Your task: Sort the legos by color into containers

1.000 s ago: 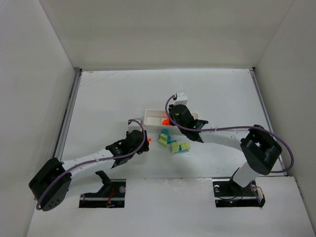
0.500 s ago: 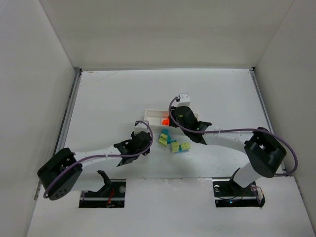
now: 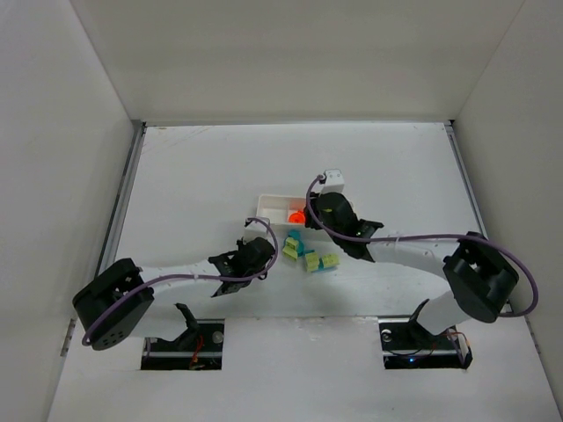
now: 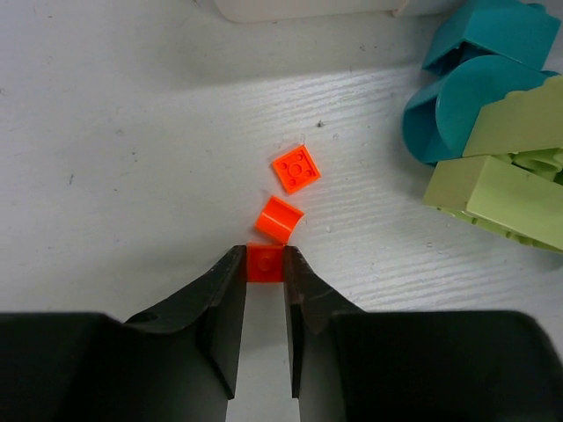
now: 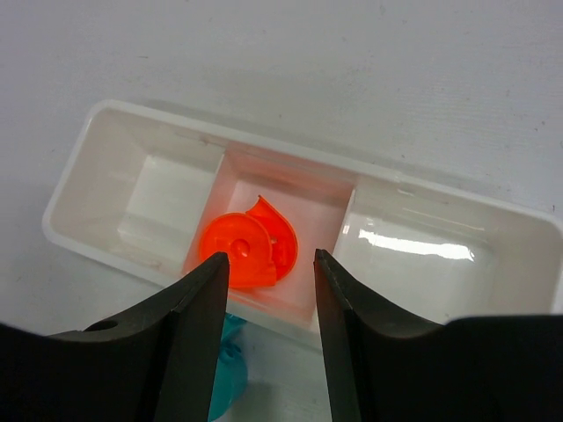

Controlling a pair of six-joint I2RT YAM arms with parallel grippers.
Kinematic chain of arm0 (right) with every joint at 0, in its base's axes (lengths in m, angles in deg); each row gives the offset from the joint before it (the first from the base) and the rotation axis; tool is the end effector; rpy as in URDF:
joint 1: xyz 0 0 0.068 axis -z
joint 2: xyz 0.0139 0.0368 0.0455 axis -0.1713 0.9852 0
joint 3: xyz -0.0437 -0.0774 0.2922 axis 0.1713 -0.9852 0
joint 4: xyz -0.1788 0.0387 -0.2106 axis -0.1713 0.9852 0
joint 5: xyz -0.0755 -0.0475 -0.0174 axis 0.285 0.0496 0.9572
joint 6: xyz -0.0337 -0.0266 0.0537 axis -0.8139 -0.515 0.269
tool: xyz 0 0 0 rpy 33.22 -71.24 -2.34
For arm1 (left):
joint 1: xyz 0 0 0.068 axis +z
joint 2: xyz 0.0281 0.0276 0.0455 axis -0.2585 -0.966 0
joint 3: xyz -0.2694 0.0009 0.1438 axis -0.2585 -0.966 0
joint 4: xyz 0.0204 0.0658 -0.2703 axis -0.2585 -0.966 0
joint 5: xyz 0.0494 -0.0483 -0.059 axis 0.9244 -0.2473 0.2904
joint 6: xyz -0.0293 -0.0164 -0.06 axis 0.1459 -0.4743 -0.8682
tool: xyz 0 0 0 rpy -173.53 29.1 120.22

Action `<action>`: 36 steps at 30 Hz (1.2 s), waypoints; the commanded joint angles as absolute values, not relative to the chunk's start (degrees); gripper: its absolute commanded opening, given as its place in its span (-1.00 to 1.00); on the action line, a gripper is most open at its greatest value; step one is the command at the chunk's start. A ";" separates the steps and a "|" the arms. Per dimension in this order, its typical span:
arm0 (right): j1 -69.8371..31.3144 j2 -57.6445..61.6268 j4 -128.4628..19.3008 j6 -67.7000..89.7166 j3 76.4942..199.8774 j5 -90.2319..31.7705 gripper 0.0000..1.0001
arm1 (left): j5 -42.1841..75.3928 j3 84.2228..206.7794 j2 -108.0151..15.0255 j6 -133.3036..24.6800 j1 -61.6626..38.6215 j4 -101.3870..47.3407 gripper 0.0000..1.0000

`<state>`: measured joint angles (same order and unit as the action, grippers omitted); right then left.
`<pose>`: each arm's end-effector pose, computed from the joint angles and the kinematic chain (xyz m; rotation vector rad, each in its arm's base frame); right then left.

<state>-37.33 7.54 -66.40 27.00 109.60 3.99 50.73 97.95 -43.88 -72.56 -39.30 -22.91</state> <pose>0.2575 0.2428 0.2299 -0.1584 2.0215 0.3139 0.1625 -0.1844 0.1584 0.2481 2.2174 -0.2842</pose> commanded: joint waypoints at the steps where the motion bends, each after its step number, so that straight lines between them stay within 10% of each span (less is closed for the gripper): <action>1: -36.67 4.06 -70.03 27.75 108.79 3.81 -0.01 | 53.34 99.79 -43.78 -72.00 -39.64 -23.32 -0.70; 12: -35.00 -4.03 -69.24 27.92 104.83 4.07 -0.01 | 53.44 108.30 -28.22 -72.88 -39.38 -30.36 -0.72; 28: -28.06 -11.59 -68.45 32.23 98.77 4.34 -0.03 | 43.41 131.42 -60.99 -67.52 -33.40 -19.37 -0.68; 36: -28.06 -12.12 -69.15 32.06 98.50 4.16 -0.03 | 42.97 132.84 -62.86 -68.04 -33.32 -18.14 -0.14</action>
<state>-28.02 -11.32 -66.38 31.46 98.69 3.97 43.28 130.91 -65.30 -68.29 -33.55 -21.14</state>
